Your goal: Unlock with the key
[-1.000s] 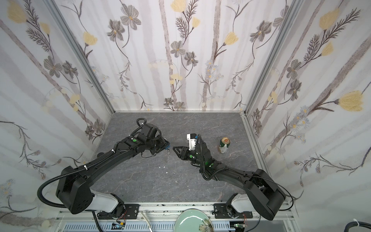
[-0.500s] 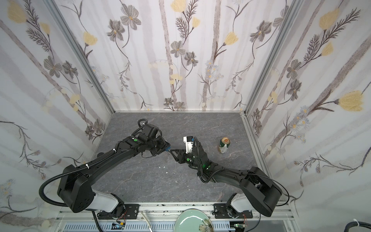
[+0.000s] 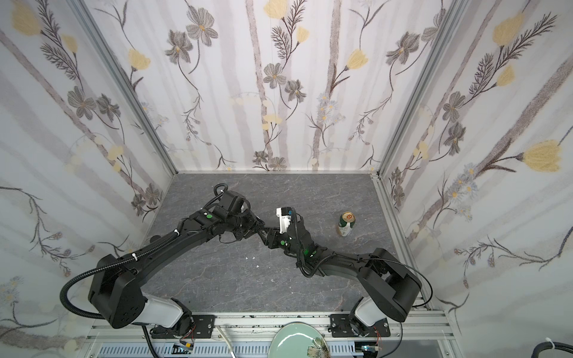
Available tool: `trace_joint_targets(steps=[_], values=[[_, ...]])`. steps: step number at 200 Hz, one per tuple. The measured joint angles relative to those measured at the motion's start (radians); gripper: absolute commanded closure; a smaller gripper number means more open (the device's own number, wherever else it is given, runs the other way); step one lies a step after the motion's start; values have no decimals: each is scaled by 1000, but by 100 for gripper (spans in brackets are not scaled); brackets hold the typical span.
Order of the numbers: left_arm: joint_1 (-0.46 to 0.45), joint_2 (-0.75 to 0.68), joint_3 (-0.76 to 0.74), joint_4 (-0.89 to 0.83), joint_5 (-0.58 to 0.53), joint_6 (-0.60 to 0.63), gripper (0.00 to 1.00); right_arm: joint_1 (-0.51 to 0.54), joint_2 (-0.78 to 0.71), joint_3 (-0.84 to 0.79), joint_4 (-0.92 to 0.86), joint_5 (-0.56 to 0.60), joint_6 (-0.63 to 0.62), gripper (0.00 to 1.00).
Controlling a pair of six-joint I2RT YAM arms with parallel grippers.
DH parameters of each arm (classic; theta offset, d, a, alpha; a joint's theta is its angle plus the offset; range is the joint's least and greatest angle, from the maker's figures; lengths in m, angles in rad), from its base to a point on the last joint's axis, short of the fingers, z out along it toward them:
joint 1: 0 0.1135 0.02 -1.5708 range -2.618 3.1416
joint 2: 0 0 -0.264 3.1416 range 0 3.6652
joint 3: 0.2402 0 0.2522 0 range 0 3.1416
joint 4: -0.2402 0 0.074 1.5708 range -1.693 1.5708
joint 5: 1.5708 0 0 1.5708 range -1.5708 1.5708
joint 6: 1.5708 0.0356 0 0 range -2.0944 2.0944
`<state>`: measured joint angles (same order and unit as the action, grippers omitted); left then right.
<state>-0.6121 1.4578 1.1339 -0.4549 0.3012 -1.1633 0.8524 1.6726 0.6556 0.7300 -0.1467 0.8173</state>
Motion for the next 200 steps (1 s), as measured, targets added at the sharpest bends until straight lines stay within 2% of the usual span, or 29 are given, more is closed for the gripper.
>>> trace_joint_targets(steps=[46,72,80,100,114,123,156,200], values=[[-5,-5,0,17,18,-18,95,-4,18,14,0,26,0,66],[-6,-7,0,25,17,-21,91,-14,21,21,4,23,0,85],[-6,-10,0,29,14,-21,86,-14,21,23,7,23,1,89],[-6,-12,0,32,9,-21,65,-15,21,23,13,22,0,97],[-4,-14,-4,39,10,-21,51,-29,21,21,17,-3,-3,99],[-1,-17,-6,49,14,-17,48,-40,18,16,25,-12,-7,100],[23,-40,-6,55,34,16,44,-74,-18,-21,19,-14,-11,100],[64,-92,-6,43,69,127,46,-149,-56,-52,29,-178,-41,100]])
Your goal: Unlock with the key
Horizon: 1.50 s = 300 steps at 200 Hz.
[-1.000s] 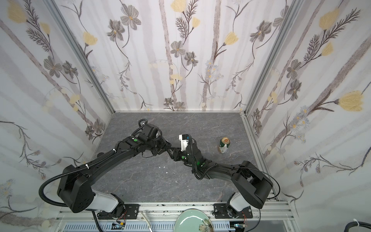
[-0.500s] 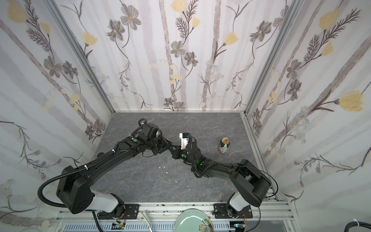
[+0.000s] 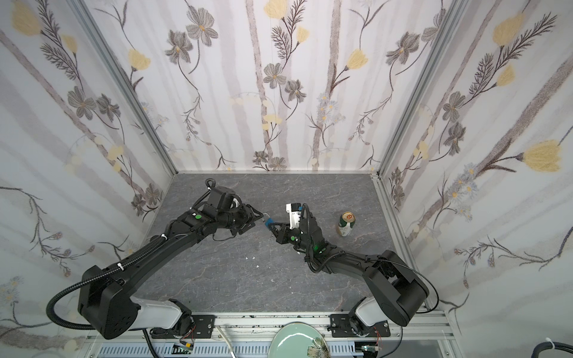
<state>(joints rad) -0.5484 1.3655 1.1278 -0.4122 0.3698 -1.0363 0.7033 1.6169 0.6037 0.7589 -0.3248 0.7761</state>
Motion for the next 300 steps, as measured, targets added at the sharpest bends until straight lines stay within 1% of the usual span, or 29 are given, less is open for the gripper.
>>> trace_joint_targets(steps=[17,62,91,121,164,217,248,293,300], values=[[12,-15,1,-24,9,57,47,-30,-3,-3,9,-75,-4,100],[20,-44,10,-85,42,212,47,-62,-5,0,9,-257,-34,100],[20,-47,37,-119,53,300,47,-69,-5,13,14,-336,-51,100],[21,-46,44,-144,60,350,47,-74,-5,19,21,-395,-52,100],[21,-39,44,-146,79,368,47,-74,-6,19,27,-449,-52,100],[21,-28,43,-148,79,383,49,-69,-60,12,60,-490,-55,100],[21,-25,38,-153,79,386,54,-69,-79,5,60,-507,-61,100],[21,-23,27,-154,79,386,69,-73,-119,0,43,-495,-104,100],[23,-23,24,-153,79,385,73,-75,-121,0,38,-488,-106,100]])
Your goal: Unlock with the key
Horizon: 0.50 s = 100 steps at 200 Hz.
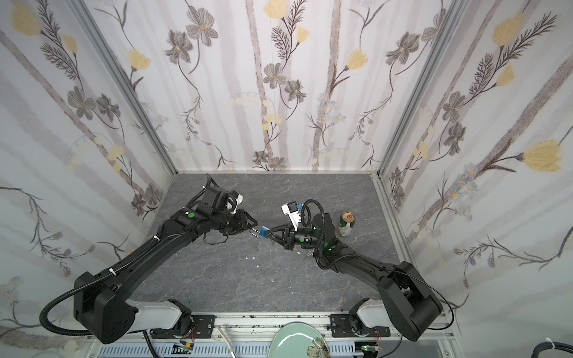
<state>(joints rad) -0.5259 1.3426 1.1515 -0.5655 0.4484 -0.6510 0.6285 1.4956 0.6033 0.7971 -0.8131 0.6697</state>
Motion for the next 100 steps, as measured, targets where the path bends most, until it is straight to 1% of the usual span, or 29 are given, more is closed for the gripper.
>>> trace_joint_targets(steps=[5,12,29,47,62,83,100], values=[[0,0,-2,1,0,0,75,-1,-1,-1,-2,5,-3,100],[0,0,-6,0,-1,0,75,-2,-2,-2,-10,13,-9,100],[0,-1,-12,-5,-10,0,69,-6,-2,-3,-33,36,-17,100],[3,-14,-23,-23,-37,-4,69,-9,1,-3,-36,61,-24,100],[14,-39,-38,-42,-61,-9,63,-9,12,-1,-37,88,-24,100],[51,-90,-84,-57,-146,-46,60,-10,48,12,-45,109,-24,100],[77,-149,-121,-74,-191,-76,57,-10,94,24,-45,121,-18,100]])
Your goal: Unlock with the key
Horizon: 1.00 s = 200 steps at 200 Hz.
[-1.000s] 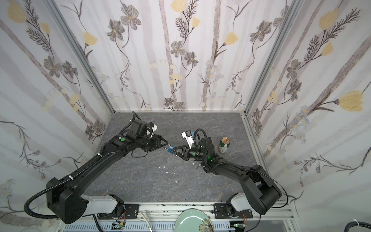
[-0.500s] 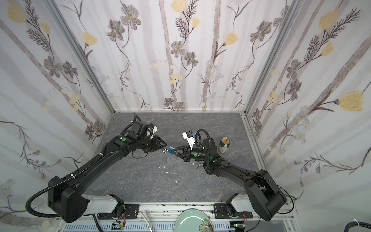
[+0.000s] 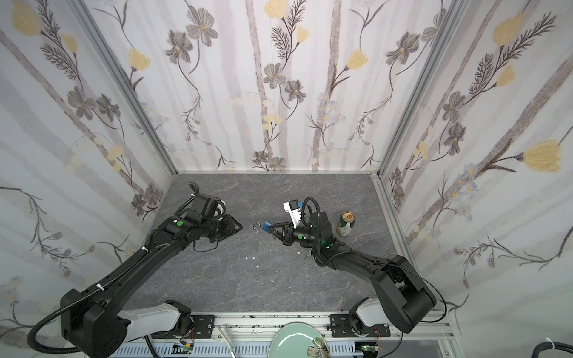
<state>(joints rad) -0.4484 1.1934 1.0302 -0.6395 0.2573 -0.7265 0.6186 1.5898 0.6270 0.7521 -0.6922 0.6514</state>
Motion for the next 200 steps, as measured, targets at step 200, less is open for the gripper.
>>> trace_joint_targets(steps=[200], values=[[14,-109,-125,118,27,-109,51,129,653,389,8,127,286,97]])
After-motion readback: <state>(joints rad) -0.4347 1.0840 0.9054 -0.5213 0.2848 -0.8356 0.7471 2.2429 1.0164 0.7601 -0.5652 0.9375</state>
